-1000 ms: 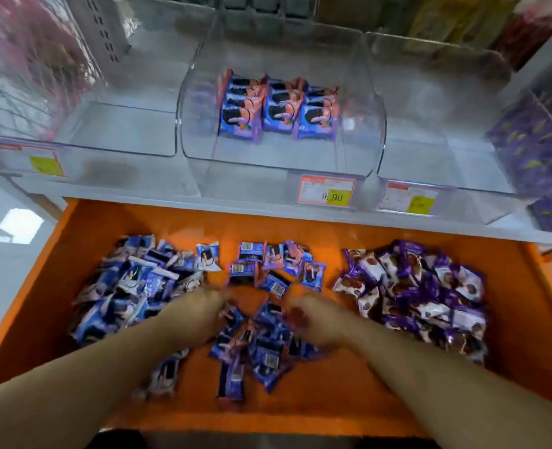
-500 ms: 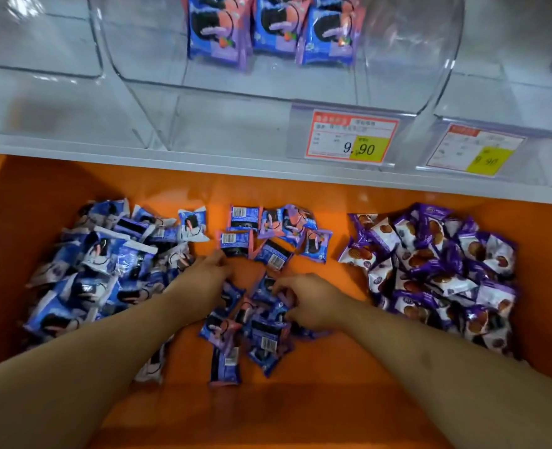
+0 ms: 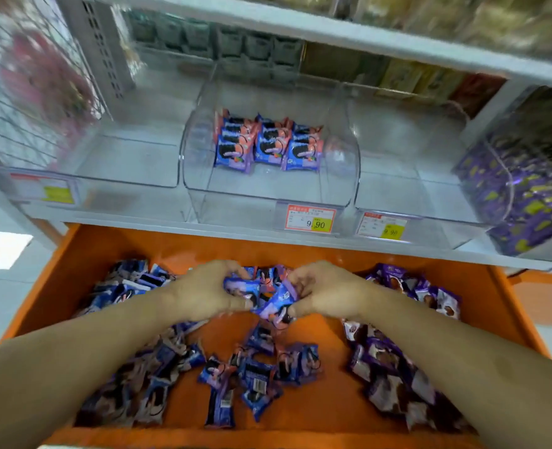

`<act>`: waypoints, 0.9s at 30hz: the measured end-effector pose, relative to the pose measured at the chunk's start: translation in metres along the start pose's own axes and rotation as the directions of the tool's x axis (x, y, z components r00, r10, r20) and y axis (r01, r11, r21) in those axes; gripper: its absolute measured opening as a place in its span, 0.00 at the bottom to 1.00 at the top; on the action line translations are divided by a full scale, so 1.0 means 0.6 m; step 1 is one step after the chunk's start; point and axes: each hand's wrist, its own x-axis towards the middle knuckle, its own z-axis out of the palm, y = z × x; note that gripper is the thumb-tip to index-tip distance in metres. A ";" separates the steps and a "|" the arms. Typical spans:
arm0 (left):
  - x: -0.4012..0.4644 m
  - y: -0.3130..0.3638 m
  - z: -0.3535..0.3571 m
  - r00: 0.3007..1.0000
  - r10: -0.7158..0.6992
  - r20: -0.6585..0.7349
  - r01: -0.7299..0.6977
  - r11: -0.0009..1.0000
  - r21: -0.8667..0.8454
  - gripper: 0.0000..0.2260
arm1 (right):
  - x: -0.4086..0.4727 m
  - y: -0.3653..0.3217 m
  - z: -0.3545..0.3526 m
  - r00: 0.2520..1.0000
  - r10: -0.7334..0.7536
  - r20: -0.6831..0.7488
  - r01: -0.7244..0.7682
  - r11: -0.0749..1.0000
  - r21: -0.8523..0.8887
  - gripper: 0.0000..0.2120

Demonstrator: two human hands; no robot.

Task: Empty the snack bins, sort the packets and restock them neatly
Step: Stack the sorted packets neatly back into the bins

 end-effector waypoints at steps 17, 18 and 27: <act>-0.184 0.239 -0.093 0.925 0.096 -0.368 -0.315 0.736 -0.599 0.15 | -0.217 -0.174 -0.105 0.850 -0.161 -0.502 0.460 0.690 0.558 0.10; -0.182 0.242 -0.094 0.919 0.113 -0.378 -0.328 0.751 -0.573 0.15 | -0.214 -0.176 -0.106 0.834 -0.166 -0.526 0.470 0.714 0.520 0.10; -0.157 0.240 -0.100 0.896 0.168 -0.412 -0.380 0.770 -0.513 0.24 | -0.207 -0.179 -0.122 0.776 -0.252 -0.578 0.477 0.834 0.277 0.08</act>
